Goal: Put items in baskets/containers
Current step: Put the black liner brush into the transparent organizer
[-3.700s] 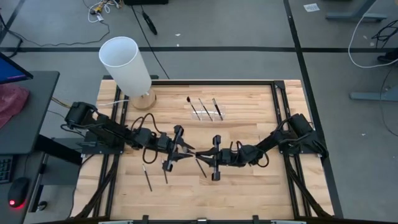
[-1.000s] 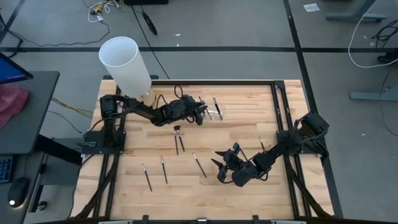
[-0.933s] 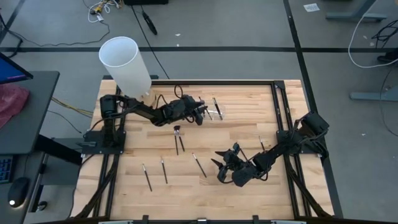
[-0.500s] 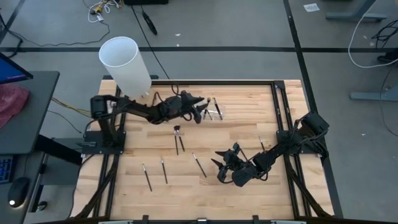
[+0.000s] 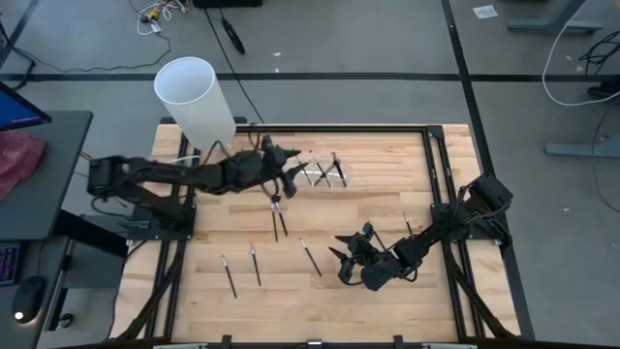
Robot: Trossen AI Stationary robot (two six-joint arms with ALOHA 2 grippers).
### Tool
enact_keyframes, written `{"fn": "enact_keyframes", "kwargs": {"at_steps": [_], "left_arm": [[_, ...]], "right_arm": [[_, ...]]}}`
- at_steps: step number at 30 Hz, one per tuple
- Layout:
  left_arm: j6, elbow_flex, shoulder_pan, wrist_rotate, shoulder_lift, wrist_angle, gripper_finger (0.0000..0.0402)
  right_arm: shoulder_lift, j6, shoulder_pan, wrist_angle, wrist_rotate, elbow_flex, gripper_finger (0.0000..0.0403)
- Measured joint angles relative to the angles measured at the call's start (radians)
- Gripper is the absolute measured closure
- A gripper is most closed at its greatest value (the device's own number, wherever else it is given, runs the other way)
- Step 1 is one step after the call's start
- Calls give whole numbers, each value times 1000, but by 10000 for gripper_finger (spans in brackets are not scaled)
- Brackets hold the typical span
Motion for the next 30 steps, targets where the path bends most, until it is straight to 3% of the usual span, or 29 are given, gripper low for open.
{"fn": "enact_keyframes", "kwargs": {"at_steps": [6,13,18,23,26,30], "left_arm": [[-11,-193,-160,-124,-198,-8,209],[-215,-396,-375,-208,-368,-59,209],[-473,-399,-531,-310,-387,-334,209],[-811,-344,-664,-319,-377,-627,209],[-1042,-317,-745,-288,-377,-786,213],[-1347,-315,-848,-165,-370,-910,234]], "right_arm": [[28,15,0,7,-1,0,219],[82,15,-25,68,-1,0,219],[108,10,-55,139,-1,0,219],[109,1,-78,160,-3,0,219],[109,-12,-88,169,-4,0,219],[109,-17,-99,168,-4,0,219]]}}
